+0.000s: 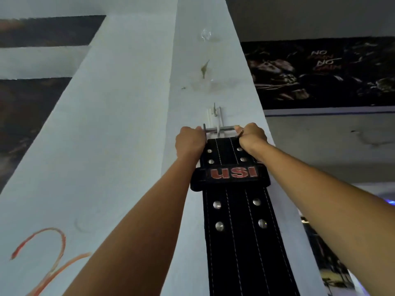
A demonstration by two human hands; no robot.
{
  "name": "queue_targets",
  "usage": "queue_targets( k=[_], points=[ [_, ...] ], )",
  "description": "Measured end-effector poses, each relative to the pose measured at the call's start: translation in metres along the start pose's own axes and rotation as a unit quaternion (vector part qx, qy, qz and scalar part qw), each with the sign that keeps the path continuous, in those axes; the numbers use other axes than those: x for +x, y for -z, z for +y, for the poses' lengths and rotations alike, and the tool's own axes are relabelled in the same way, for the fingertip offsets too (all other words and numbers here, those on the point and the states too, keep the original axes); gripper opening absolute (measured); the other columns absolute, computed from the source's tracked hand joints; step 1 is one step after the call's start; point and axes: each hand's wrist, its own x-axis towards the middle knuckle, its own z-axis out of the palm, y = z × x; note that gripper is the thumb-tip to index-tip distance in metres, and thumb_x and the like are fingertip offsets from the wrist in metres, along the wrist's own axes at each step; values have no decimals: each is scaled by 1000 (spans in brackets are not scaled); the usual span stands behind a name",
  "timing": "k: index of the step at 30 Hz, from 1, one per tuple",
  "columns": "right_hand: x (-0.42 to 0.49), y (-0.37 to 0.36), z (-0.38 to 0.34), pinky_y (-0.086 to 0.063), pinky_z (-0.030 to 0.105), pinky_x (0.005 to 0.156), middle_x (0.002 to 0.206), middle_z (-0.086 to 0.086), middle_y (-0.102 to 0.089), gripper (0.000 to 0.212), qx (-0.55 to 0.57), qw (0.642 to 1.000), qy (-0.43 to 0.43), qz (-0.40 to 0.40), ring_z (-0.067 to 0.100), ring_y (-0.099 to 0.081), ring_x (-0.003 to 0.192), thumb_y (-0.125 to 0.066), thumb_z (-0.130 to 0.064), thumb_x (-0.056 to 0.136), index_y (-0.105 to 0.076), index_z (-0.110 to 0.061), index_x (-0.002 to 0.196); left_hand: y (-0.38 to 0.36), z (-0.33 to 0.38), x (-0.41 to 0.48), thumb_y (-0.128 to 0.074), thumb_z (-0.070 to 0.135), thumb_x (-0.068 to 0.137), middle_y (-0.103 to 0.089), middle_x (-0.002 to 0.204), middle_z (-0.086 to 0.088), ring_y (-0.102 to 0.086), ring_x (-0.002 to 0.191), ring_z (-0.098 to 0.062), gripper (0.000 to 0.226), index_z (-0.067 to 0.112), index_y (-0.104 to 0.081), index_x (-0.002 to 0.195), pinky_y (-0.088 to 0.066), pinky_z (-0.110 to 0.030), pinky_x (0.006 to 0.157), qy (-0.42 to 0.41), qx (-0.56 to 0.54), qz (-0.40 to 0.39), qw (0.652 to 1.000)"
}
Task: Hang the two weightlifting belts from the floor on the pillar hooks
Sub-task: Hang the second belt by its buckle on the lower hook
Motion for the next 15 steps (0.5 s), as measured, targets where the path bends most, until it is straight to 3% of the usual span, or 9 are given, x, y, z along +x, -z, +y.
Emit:
queue_targets(
  k=[2, 5, 7, 11, 13, 15],
  points=[
    [-5, 1, 1, -32, 31, 65, 109, 18, -61, 37, 7, 1000, 6, -2, 27, -47, 80, -38, -30, 98, -48, -4, 74, 4, 2, -5, -40, 24, 96, -62, 112, -17, -58, 101, -33, 35, -4, -55, 112, -36, -30, 73, -13, 5, -9, 1000],
    [-18, 6, 6, -36, 29, 64, 104, 17, -62, 42, 52, 998, 27, 3, 28, -51, 81, -36, -33, 98, -59, 2, 102, 12, -2, -20, -41, 25, 97, -61, 99, -20, -58, 90, -34, 33, -2, -56, 89, -41, -35, 73, -42, -10, -40, 998],
    [-29, 13, 10, -37, 29, 64, 103, 18, -64, 48, 92, 994, 53, -25, 29, -55, 83, -31, -34, 98, -59, 3, 108, 18, -11, -26, -42, 33, 96, -64, 92, -23, -63, 87, -34, 40, -2, -59, 87, -49, -39, 74, -46, -54, -83, 994],
    [-55, 36, 30, -45, 29, 72, 98, 6, -62, 30, 242, 945, 51, -215, 17, -58, 89, -40, -16, 96, -53, -9, 121, 36, -17, -43, -45, 33, 97, -64, 75, -6, -62, 64, -17, 34, 5, -63, 91, -52, -21, 49, -8, -174, -175, 969],
    [-59, 48, 41, -50, 29, 75, 111, 3, -63, 37, 273, 916, 54, -288, 15, -59, 100, -48, -5, 89, -51, -17, 124, 42, -17, -46, -50, 30, 96, -64, 77, -4, -62, 66, -16, 30, 5, -65, 93, -52, -21, 51, 1, -193, -193, 962],
    [-59, 52, 43, -51, 28, 73, 115, 2, -64, 41, 267, 916, 56, -293, 15, -60, 104, -56, -8, 86, -51, -16, 126, 45, -14, -48, -54, 27, 94, -64, 78, -5, -62, 69, -17, 25, 6, -66, 89, -49, -25, 55, 16, -207, -198, 958]
  ],
)
